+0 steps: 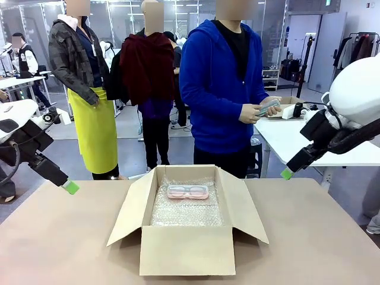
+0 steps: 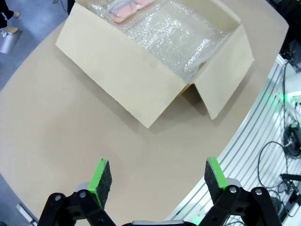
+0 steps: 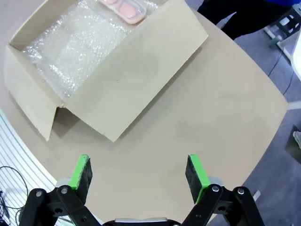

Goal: Pack the glasses set securely to prepare it for shipping.
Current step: Put the Glasses case from the right side of the table into the Package Box.

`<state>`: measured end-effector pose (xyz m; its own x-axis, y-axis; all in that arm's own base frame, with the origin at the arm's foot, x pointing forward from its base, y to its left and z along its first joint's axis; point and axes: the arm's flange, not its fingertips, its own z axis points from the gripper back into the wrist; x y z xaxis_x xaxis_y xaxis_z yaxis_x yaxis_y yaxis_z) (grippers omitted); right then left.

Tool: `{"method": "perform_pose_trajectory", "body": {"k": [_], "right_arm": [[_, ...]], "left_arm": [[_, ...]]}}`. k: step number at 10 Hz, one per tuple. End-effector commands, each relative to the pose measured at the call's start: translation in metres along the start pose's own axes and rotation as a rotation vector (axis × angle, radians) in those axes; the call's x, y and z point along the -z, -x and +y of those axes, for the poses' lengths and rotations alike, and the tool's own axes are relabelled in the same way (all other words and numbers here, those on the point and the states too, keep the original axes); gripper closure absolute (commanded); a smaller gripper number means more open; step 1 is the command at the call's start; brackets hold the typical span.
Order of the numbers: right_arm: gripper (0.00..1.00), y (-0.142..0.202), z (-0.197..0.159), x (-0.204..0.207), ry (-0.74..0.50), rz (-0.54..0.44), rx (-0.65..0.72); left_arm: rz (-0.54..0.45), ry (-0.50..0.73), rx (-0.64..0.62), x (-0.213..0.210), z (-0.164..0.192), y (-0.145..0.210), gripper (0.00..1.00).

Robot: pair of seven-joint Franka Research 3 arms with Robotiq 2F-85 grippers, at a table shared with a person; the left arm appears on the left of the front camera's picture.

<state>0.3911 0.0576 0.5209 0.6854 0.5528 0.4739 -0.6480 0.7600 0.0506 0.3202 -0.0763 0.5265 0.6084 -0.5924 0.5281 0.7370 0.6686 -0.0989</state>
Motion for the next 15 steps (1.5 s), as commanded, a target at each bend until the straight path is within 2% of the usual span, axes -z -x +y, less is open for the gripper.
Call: {"method": "perform_pose_trajectory", "body": {"k": [1, 15], "right_arm": [[0.00, -0.0015, -0.0003, -0.0014, 0.007, -0.004, -0.007], [0.00, -0.0015, -0.0003, -0.0014, 0.007, -0.004, -0.007]], "left_arm": [[-0.018, 0.018, 0.012, -0.0003, 0.0013, 0.0006, 0.00], [-0.018, 0.018, 0.012, -0.0003, 0.0013, 0.0006, 0.00]]}}
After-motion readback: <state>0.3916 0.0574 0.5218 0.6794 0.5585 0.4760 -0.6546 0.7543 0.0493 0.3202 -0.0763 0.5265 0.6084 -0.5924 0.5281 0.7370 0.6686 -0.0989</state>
